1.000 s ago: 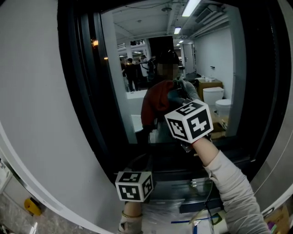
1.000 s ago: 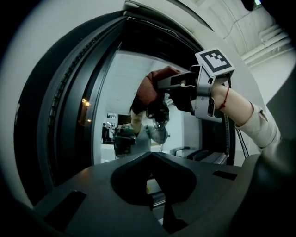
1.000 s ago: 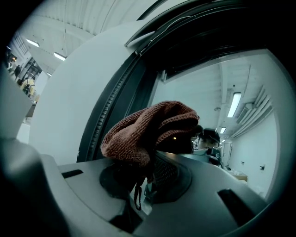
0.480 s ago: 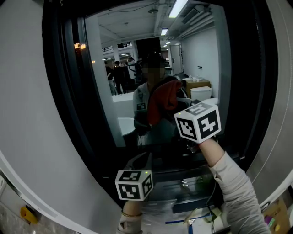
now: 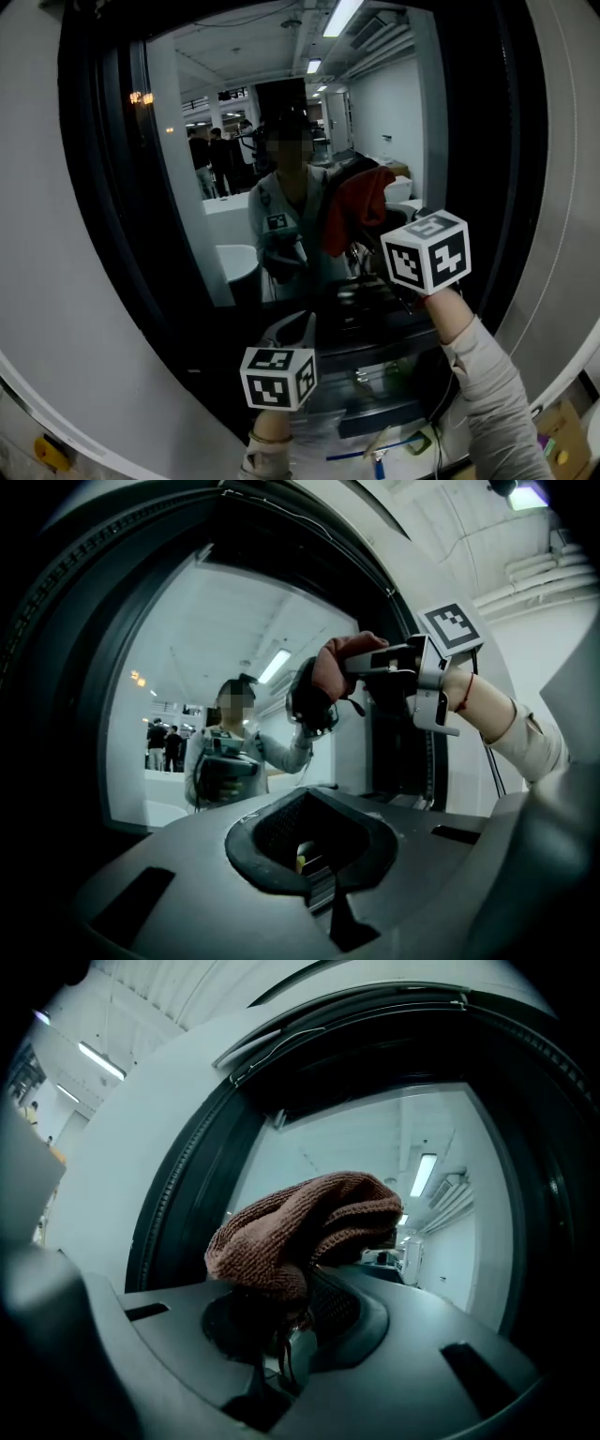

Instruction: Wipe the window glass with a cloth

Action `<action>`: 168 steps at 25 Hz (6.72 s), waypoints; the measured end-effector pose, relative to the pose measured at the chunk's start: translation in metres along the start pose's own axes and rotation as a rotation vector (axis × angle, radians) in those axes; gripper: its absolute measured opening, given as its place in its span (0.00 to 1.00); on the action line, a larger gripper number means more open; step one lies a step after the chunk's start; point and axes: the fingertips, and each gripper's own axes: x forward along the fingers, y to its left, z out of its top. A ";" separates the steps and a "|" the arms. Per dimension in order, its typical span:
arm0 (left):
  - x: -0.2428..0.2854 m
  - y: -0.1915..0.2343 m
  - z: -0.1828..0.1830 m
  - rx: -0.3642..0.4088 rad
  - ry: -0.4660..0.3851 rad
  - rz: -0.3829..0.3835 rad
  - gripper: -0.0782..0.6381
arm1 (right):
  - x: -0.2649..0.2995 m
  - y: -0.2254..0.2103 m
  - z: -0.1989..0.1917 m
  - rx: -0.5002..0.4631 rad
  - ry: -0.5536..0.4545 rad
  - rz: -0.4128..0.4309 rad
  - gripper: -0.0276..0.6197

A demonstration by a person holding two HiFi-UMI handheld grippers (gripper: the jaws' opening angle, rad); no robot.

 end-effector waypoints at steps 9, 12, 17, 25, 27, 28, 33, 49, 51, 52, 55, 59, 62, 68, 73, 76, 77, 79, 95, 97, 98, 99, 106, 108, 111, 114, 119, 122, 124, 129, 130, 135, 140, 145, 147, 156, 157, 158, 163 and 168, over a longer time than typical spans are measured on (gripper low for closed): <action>0.022 -0.027 -0.001 0.002 0.003 -0.061 0.12 | -0.032 -0.053 -0.019 0.019 0.031 -0.108 0.11; 0.028 -0.037 -0.001 0.002 0.007 -0.080 0.12 | -0.043 -0.070 -0.026 0.031 0.039 -0.143 0.11; 0.035 -0.048 -0.004 0.003 0.009 -0.102 0.12 | -0.059 -0.091 -0.036 0.042 0.052 -0.197 0.11; 0.039 -0.060 -0.003 -0.001 0.012 -0.121 0.12 | -0.075 -0.116 -0.043 0.056 0.068 -0.260 0.11; 0.038 -0.061 -0.002 -0.001 0.011 -0.122 0.12 | -0.076 -0.118 -0.043 0.055 0.072 -0.268 0.11; 0.038 -0.061 -0.002 -0.001 0.011 -0.122 0.11 | -0.076 -0.118 -0.043 0.055 0.074 -0.271 0.11; 0.033 -0.054 -0.003 -0.002 0.013 -0.109 0.12 | -0.077 -0.114 -0.042 0.063 0.065 -0.277 0.11; -0.012 -0.012 -0.019 -0.022 0.036 -0.008 0.12 | -0.053 0.010 -0.013 0.052 -0.036 -0.054 0.11; -0.018 -0.001 -0.024 -0.027 0.040 0.011 0.12 | -0.041 0.032 -0.015 0.051 -0.039 -0.012 0.11; -0.022 0.003 -0.027 -0.030 0.043 0.022 0.12 | -0.035 0.042 -0.017 0.051 -0.039 0.009 0.11; -0.034 0.019 -0.033 -0.041 0.051 0.067 0.12 | -0.016 0.074 -0.020 0.048 -0.041 0.078 0.11; -0.047 0.046 -0.039 -0.061 0.060 0.120 0.12 | 0.015 0.114 -0.025 0.063 -0.033 0.164 0.11; -0.060 0.064 -0.044 -0.074 0.062 0.158 0.12 | 0.032 0.149 -0.028 0.055 -0.030 0.225 0.11; -0.078 0.091 -0.050 -0.093 0.067 0.215 0.12 | 0.065 0.207 -0.034 0.040 -0.010 0.316 0.11; -0.087 0.112 -0.054 -0.102 0.069 0.251 0.12 | 0.089 0.239 -0.045 0.026 0.018 0.361 0.11; -0.089 0.119 -0.055 -0.109 0.068 0.268 0.12 | 0.100 0.246 -0.055 0.030 0.049 0.372 0.11; -0.089 0.120 -0.056 -0.110 0.068 0.272 0.11 | 0.104 0.246 -0.058 0.034 0.060 0.371 0.11; -0.090 0.122 -0.055 -0.109 0.067 0.276 0.12 | 0.111 0.243 -0.065 0.049 0.081 0.365 0.11; -0.061 0.095 -0.045 -0.079 0.070 0.211 0.12 | 0.096 0.196 -0.079 0.083 0.109 0.319 0.11; -0.054 0.088 -0.044 -0.072 0.074 0.191 0.12 | 0.089 0.184 -0.080 0.085 0.108 0.301 0.11; -0.050 0.083 -0.044 -0.069 0.075 0.179 0.12 | 0.086 0.178 -0.080 0.085 0.107 0.290 0.11; -0.047 0.079 -0.043 -0.066 0.076 0.168 0.12 | 0.082 0.172 -0.082 0.086 0.108 0.279 0.11; -0.021 0.052 -0.042 -0.051 0.075 0.104 0.11 | 0.057 0.126 -0.096 0.091 0.120 0.205 0.11; -0.013 0.040 -0.040 -0.046 0.077 0.085 0.12 | 0.048 0.112 -0.098 0.093 0.125 0.182 0.11; -0.005 0.023 -0.037 -0.036 0.079 0.055 0.11 | 0.034 0.093 -0.101 0.097 0.131 0.150 0.11; 0.004 0.011 -0.035 -0.030 0.076 0.030 0.12 | 0.024 0.075 -0.105 0.096 0.138 0.119 0.11; 0.019 -0.008 -0.032 -0.021 0.073 -0.011 0.12 | 0.007 0.042 -0.114 0.112 0.146 0.059 0.11; 0.027 -0.021 -0.032 -0.017 0.073 -0.033 0.12 | -0.005 0.023 -0.119 0.128 0.150 0.020 0.11; 0.031 -0.030 -0.032 -0.015 0.075 -0.049 0.12 | -0.015 0.010 -0.122 0.129 0.156 -0.010 0.11; 0.044 -0.052 -0.033 -0.015 0.082 -0.088 0.12 | -0.038 -0.027 -0.134 0.134 0.179 -0.084 0.11; 0.046 -0.055 -0.033 -0.015 0.082 -0.095 0.12 | -0.043 -0.033 -0.137 0.137 0.184 -0.100 0.11; 0.054 -0.070 -0.032 -0.009 0.081 -0.125 0.12 | -0.064 -0.065 -0.152 0.157 0.209 -0.176 0.11; 0.058 -0.084 -0.032 -0.006 0.087 -0.151 0.11 | -0.084 -0.089 -0.162 0.191 0.222 -0.240 0.11; 0.058 -0.090 -0.032 -0.001 0.092 -0.163 0.12 | -0.089 -0.096 -0.165 0.196 0.229 -0.270 0.11; 0.055 -0.087 -0.033 -0.001 0.090 -0.161 0.12 | -0.090 -0.094 -0.165 0.194 0.227 -0.280 0.11; 0.033 -0.068 -0.045 -0.018 0.090 -0.128 0.11 | -0.101 -0.048 -0.166 0.267 0.147 -0.249 0.11; 0.030 -0.067 -0.047 -0.022 0.088 -0.123 0.12 | -0.103 -0.040 -0.166 0.268 0.137 -0.246 0.11; 0.026 -0.065 -0.049 -0.026 0.087 -0.118 0.12 | -0.105 -0.032 -0.166 0.266 0.128 -0.243 0.11; 0.007 -0.061 -0.058 -0.039 0.084 -0.094 0.12 | -0.117 0.008 -0.167 0.269 0.089 -0.217 0.11; -0.016 -0.057 -0.069 -0.055 0.084 -0.067 0.12 | -0.131 0.049 -0.182 0.284 0.094 -0.175 0.11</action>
